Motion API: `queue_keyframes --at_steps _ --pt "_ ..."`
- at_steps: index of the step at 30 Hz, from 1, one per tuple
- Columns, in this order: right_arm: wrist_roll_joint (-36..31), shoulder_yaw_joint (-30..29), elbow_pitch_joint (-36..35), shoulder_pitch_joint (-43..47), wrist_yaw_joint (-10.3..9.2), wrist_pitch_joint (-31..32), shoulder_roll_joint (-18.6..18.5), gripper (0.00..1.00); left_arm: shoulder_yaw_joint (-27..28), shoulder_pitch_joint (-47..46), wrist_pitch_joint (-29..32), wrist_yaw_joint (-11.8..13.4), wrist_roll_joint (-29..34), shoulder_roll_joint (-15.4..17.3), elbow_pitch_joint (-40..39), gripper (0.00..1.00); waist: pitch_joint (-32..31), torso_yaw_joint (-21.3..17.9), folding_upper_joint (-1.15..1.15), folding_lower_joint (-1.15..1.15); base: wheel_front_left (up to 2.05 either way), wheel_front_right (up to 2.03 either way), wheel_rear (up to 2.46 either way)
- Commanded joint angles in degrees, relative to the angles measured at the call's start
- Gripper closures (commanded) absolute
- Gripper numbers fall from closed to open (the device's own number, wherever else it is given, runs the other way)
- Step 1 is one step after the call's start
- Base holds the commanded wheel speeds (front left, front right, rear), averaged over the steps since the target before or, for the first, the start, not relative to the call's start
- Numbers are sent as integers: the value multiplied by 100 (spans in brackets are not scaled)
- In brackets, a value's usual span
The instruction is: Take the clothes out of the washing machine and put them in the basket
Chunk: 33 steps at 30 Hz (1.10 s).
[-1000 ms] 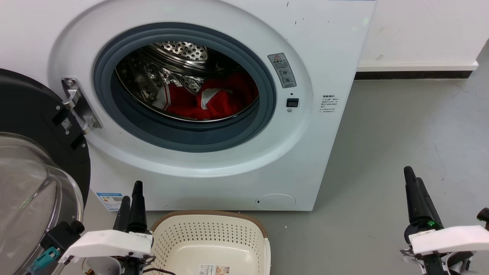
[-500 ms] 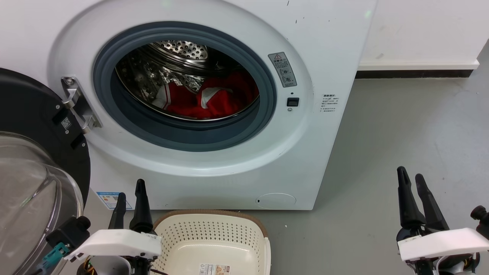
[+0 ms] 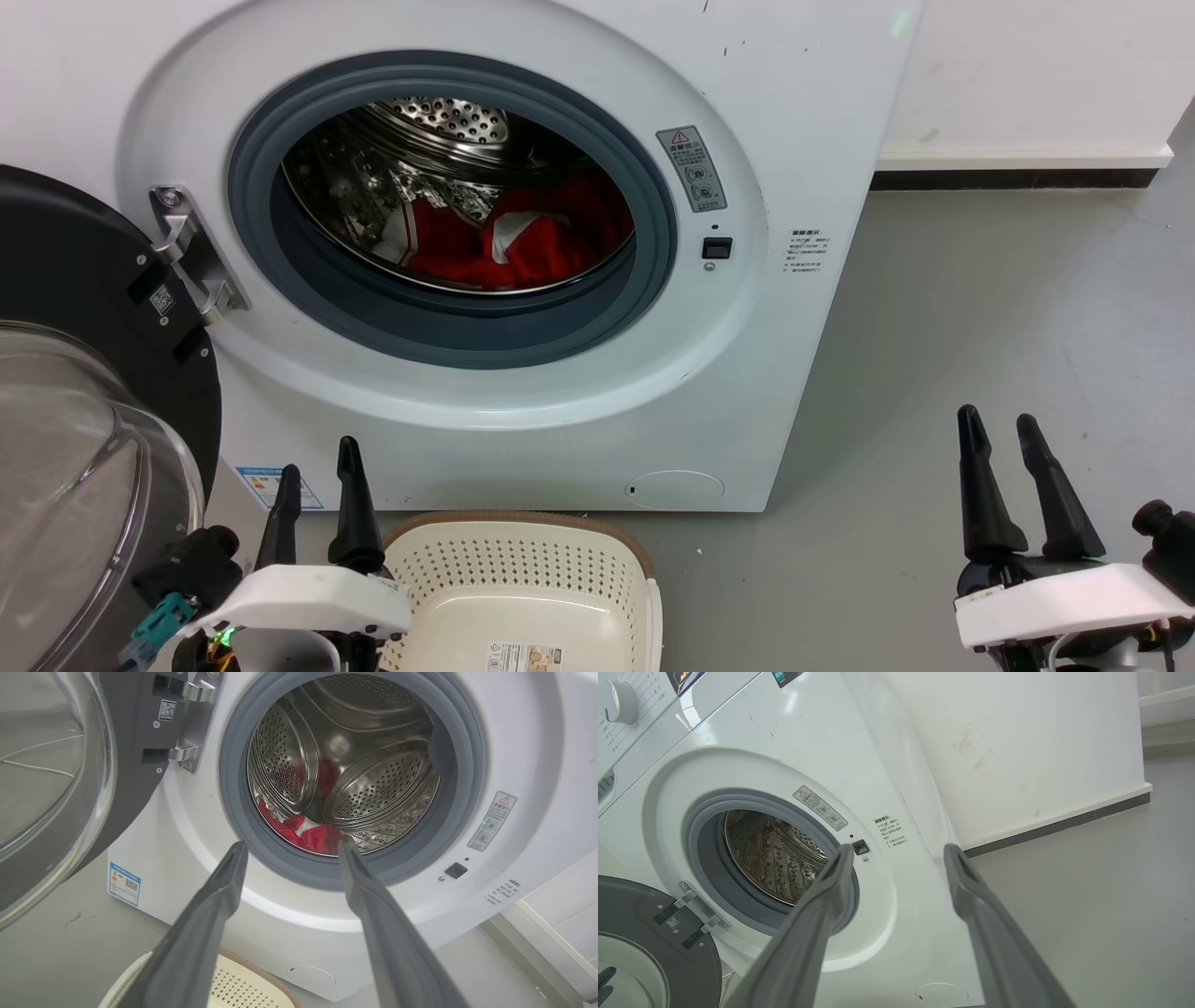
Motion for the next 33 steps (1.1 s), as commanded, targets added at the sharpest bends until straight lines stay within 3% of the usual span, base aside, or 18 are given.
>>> queue_keyframes --at_steps 1,13,33 --pt "-214 14 -112 46 0 -69 -2 0 -14 0 -65 49 195 14 -100 0 3 2 0 0 0 0 0" --pt "-1064 75 -293 130 0 -235 -1 0 -104 74 -236 164 905 15 -190 0 11 9 0 0 0 0 0" --pt "-2153 154 -516 260 -1 -475 2 0 -171 175 -476 132 1865 17 -161 0 37 12 0 0 0 0 0"
